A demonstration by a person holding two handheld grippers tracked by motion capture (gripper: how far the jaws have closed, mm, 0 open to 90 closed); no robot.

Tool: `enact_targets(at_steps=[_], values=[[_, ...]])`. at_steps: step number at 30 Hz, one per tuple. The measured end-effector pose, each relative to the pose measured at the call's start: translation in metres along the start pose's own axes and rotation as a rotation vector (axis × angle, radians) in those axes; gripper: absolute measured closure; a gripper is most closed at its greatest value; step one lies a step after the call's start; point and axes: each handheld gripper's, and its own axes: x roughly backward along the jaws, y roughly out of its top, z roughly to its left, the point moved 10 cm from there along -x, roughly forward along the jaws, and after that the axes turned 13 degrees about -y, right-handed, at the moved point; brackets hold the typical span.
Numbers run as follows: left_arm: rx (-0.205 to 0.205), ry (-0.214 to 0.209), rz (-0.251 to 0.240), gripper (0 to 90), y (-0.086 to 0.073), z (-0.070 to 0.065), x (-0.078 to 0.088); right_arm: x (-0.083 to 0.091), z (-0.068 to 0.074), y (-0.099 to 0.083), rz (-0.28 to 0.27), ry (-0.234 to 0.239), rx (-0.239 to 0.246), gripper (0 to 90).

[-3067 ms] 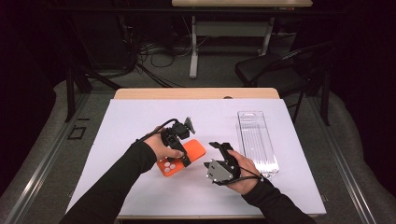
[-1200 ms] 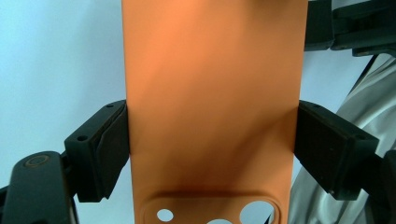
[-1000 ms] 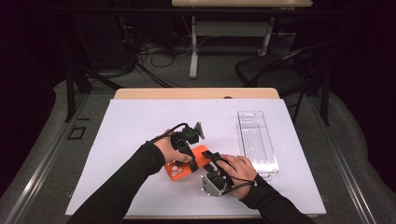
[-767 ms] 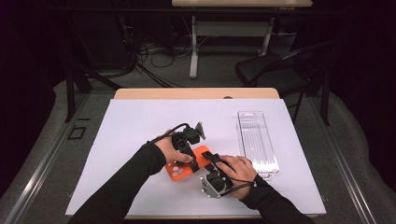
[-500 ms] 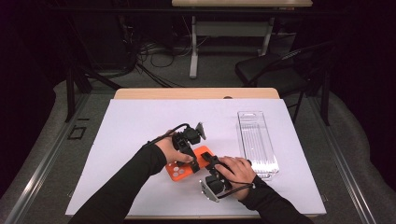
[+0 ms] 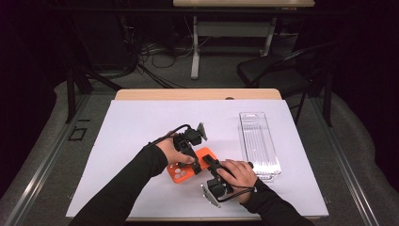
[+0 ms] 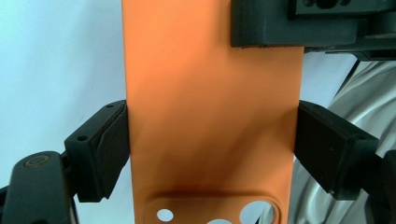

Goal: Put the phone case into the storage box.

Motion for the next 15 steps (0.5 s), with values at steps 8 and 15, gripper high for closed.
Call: enact_targets(at_steps=[8,15], values=[[0.009,-0.008,-0.013,16.3,-0.0005,0.0001,0.0002,0.0004,0.0006,0.0015,-0.008,-0.019,0.036,73.6],[0.014,-0.018,-0.007,16.2,-0.0016,0.0008,-0.0002,0.0013,0.0032,0.0011,-0.009,-0.021,0.031,77.7]])
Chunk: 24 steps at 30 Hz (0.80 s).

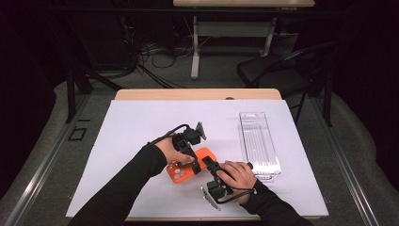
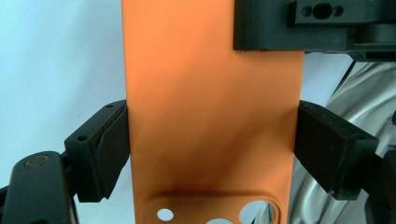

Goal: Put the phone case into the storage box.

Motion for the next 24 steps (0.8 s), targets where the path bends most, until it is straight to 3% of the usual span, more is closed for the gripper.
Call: enact_targets(at_steps=[24], values=[[0.009,-0.025,-0.005,16.1,0.0002,-0.0010,0.0006,0.0013,-0.0012,-0.0005,-0.009,-0.037,-0.007,79.7]])
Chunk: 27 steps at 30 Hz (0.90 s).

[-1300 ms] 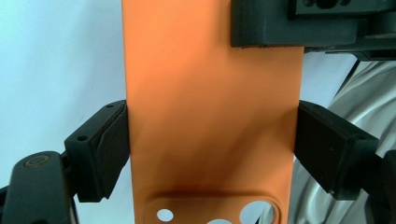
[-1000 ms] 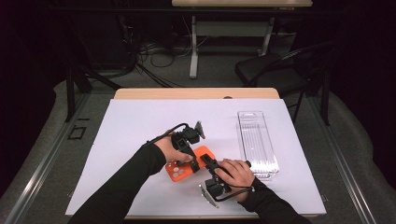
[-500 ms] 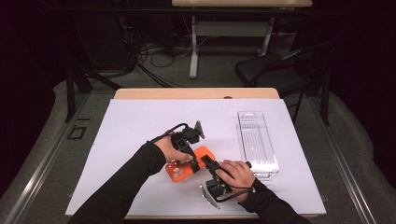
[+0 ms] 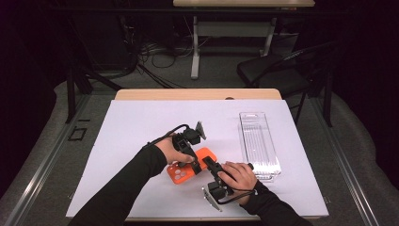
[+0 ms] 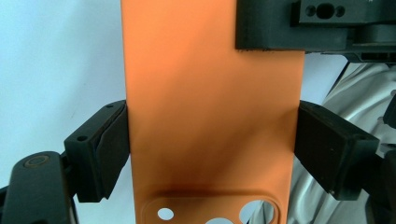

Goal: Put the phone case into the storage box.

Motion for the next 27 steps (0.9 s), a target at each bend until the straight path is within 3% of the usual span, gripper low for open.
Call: enact_targets(at_steps=[10,27], values=[[0.007,-0.012,-0.010,16.0,-0.0006,-0.0018,0.0004,0.0009,-0.0018,0.0006,-0.016,-0.034,0.004,79.9],[-0.012,0.015,-0.038,15.6,0.0017,-0.0032,0.0031,0.0004,-0.0046,-0.0018,-0.008,-0.048,0.002,80.0]])
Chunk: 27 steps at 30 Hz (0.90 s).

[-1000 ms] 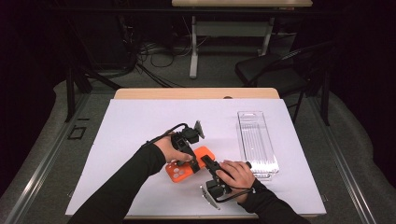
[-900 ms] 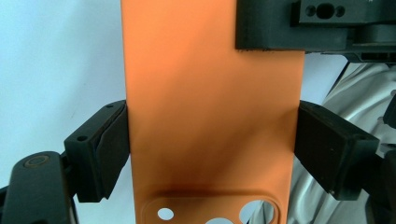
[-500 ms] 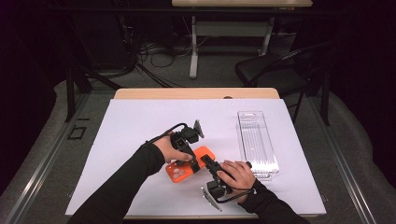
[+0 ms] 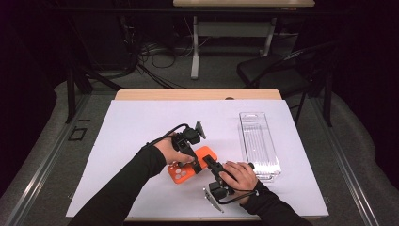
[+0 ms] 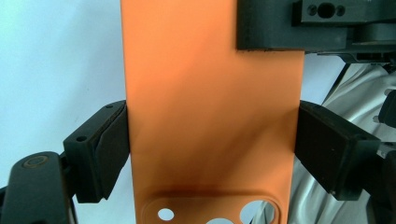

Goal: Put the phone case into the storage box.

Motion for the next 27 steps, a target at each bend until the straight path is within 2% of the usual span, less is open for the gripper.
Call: enact_targets(at_steps=[27], values=[[-0.007,0.015,-0.043,14.9,-0.0036,-0.0021,0.0091,0.0014,0.0034,-0.0042,0.017,0.013,-0.003,80.2]])
